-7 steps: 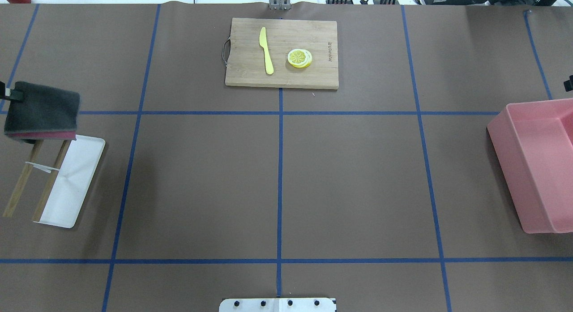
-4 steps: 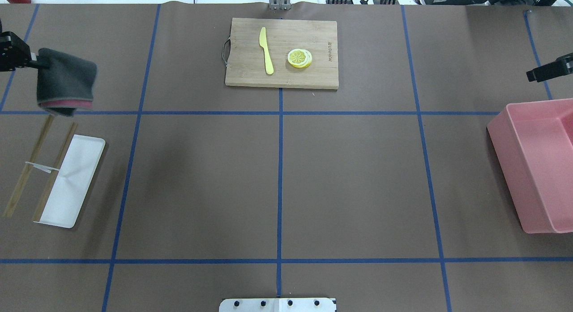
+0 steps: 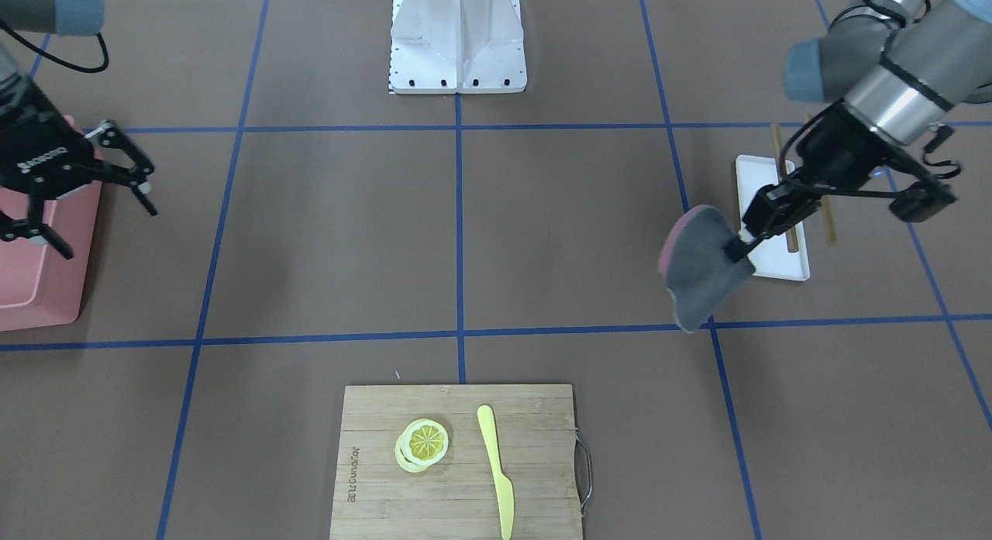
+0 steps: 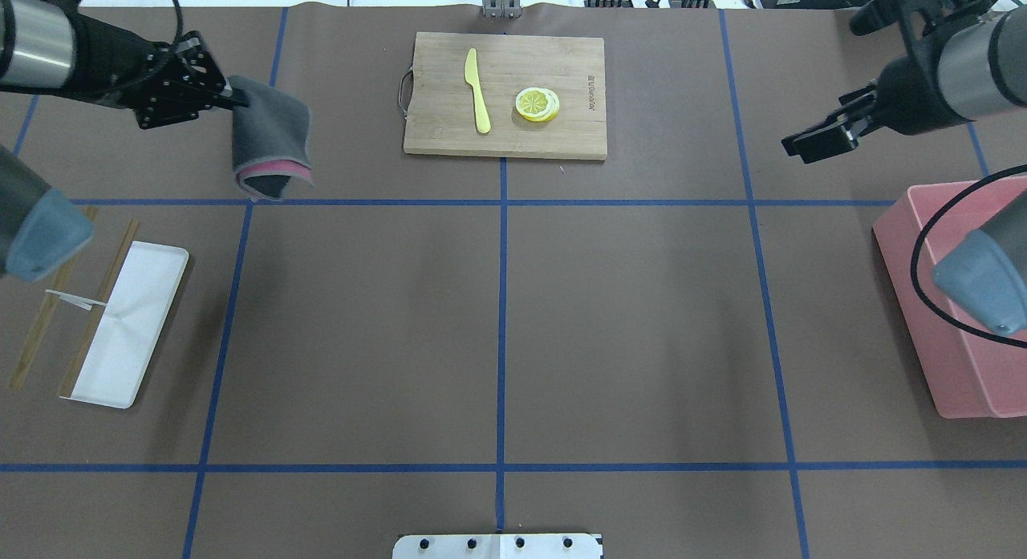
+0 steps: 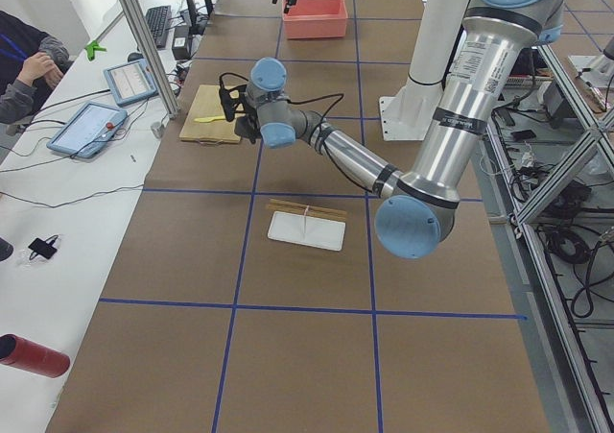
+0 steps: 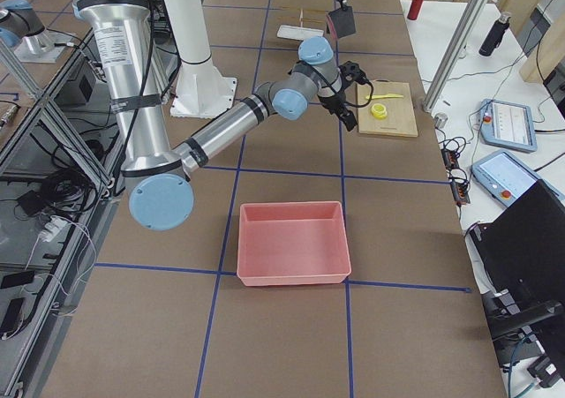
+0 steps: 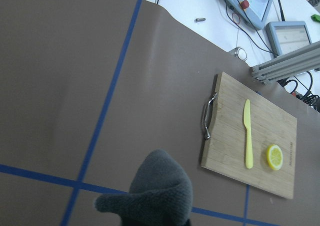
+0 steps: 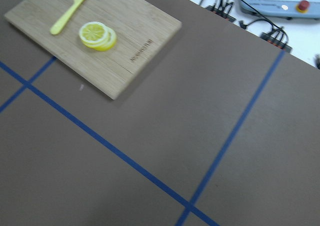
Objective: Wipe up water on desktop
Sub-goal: 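Carry the cloth to table center with left gripper while right gripper reaches it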
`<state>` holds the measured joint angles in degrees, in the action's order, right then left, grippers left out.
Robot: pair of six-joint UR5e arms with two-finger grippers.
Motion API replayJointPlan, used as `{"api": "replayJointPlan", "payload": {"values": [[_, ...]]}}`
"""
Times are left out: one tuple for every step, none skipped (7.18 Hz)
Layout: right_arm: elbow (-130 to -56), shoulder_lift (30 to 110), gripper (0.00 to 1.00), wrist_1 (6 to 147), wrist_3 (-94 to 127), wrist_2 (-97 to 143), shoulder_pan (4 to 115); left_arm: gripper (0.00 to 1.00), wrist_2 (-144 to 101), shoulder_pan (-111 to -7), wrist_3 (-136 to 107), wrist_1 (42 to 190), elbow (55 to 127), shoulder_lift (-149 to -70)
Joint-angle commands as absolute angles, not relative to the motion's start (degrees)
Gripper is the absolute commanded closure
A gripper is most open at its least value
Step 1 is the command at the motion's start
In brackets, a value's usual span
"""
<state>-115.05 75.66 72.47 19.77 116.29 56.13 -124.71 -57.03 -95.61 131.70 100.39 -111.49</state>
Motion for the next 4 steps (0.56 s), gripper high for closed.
{"api": "replayJointPlan", "payload": {"values": [[-114.79,68.76,0.0,72.51,22.23,99.76,44.7,1.0,-120.51,-50.99,-104.72,129.73,100.46,-117.75],[-114.79,66.9,0.0,72.51,21.98,92.71,40.39,1.0,-119.19,-48.98,-108.51,129.73,100.37,-120.47],[-114.79,65.84,0.0,72.42,21.89,89.51,37.21,1.0,-117.53,-45.82,-112.29,129.73,99.5,-123.8],[-115.13,65.74,0.0,72.42,21.97,87.91,35.18,1.0,-115.25,-44.4,-114.93,129.73,99.14,-125.58]]}}
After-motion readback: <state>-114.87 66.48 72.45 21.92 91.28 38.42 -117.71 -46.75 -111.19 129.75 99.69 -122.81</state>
